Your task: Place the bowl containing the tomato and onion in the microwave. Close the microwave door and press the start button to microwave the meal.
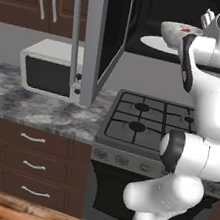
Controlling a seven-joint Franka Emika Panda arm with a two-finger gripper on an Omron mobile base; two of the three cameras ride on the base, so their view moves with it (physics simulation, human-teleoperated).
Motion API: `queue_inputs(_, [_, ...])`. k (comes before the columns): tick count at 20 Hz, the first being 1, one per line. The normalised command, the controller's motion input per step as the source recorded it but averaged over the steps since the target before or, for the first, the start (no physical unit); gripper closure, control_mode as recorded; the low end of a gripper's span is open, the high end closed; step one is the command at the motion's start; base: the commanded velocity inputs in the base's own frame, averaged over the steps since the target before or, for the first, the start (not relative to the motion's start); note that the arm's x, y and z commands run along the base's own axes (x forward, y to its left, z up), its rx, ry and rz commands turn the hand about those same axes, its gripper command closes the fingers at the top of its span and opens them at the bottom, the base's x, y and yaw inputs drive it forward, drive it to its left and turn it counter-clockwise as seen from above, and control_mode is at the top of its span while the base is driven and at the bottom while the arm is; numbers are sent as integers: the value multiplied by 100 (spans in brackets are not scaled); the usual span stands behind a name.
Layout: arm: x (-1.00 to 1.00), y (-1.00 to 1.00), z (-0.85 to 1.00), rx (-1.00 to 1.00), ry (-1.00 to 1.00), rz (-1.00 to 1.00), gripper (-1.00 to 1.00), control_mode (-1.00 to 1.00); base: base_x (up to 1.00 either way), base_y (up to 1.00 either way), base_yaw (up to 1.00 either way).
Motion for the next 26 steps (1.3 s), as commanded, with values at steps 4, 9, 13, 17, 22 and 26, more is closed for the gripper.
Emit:
queue_inputs(4, [-100,20,17,-32,0,10,-100,-100,0,0,0])
queue_inputs(9, [-100,5,20,-50,0,28,-100,-100,0,0,0])
queue_inputs(13, [-100,18,27,-61,3,38,-100,-100,0,0,0])
queue_inputs(17, [-100,45,17,-69,7,42,-100,-100,0,0,0])
queue_inputs(22, [-100,82,24,-77,13,36,-100,-100,0,0,0])
queue_inputs(26, [-100,98,20,-79,18,27,-100,-100,0,0,0])
